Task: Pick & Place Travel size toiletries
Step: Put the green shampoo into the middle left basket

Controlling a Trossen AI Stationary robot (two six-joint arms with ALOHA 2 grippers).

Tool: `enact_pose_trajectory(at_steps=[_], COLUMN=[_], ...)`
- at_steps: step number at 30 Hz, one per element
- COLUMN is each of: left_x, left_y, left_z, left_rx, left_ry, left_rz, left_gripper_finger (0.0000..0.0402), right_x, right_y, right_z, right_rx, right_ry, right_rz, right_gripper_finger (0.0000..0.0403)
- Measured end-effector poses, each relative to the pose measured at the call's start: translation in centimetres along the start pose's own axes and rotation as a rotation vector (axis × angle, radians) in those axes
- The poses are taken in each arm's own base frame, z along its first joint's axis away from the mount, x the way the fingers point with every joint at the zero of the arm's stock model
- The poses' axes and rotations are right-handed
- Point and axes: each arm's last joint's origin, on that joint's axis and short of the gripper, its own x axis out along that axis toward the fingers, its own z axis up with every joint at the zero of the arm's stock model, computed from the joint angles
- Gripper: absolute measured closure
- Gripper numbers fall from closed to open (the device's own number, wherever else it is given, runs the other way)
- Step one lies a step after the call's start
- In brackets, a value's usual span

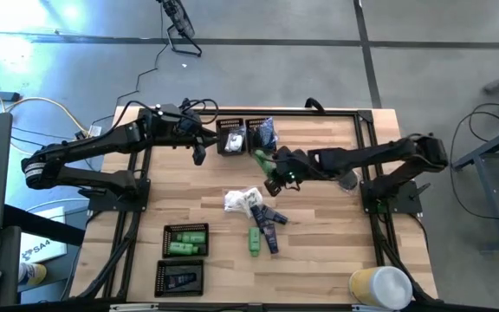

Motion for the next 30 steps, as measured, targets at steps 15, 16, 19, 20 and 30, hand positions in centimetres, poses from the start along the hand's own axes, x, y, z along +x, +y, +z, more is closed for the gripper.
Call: enact_pose_trajectory(at_steps=[15,16,19,20,30], left_x=[0.0,-0.1,-0.2,-0.2,-0.3], left_y=[-0.3,-0.4,-0.7,-0.8,-0.9], left_z=[0.9,1.2,1.8,1.9,2.2], left_rx=[0.0,0.001,-0.005,-0.002,-0.016], left_ry=[-0.091,-0.113,-0.166,-0.177,-0.203], left_rz=[-0.087,-0.117,-0.19,-0.203,-0.231], left_gripper_finger=[0.0309,0.0307,0.0291,0.0282,0.0148], right_x=[-2.7,-2.8,-2.9,-2.9,-3.6], right_y=[2.1,2.2,2.3,2.3,3.1], right_z=[2.7,2.8,3.0,3.1,4.1], right_rx=[-0.057,-0.055,-0.06,-0.064,-0.099], right_ry=[-0.356,-0.363,-0.39,-0.402,-0.528], right_rz=[0.156,0.163,0.158,0.164,0.237], right_gripper_finger=[0.0314,0.0314,0.0314,0.0314,0.0314])
